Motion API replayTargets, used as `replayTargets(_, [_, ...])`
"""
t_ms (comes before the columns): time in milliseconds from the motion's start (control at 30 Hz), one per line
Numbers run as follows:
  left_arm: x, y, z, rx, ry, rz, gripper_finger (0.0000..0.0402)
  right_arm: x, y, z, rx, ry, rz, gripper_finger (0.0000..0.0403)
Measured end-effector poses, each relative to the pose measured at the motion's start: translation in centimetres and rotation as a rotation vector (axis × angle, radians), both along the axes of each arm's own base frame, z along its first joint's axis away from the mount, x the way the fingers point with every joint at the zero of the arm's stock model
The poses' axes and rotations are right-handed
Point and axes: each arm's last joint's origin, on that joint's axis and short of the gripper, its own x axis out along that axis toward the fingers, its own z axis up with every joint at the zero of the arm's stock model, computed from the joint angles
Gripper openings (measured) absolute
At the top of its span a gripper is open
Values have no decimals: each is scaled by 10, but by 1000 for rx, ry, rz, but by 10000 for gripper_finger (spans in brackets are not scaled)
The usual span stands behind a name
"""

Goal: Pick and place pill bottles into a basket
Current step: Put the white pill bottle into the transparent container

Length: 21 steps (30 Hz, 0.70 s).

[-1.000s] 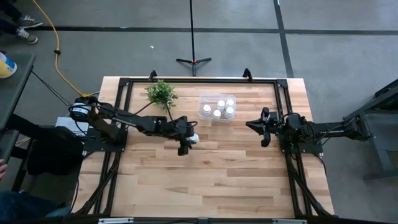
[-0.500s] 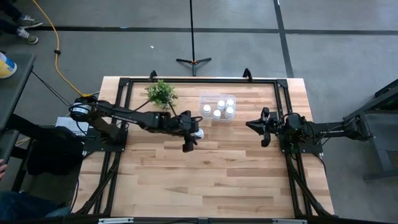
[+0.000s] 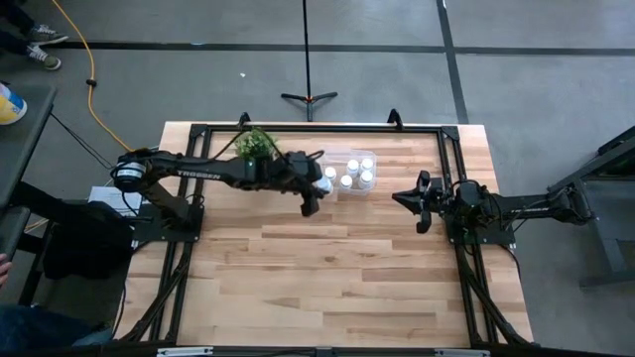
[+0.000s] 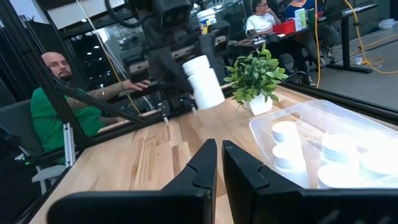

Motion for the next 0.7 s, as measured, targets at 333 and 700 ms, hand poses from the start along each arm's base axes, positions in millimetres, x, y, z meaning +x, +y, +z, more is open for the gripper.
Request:
replayTargets(333, [3, 29, 20, 65, -106, 51, 219, 0, 0, 0, -2, 0, -6, 16])
replayTargets(700, [7, 46, 39, 96, -295, 76, 219, 0, 0, 0, -3, 1, -10, 16])
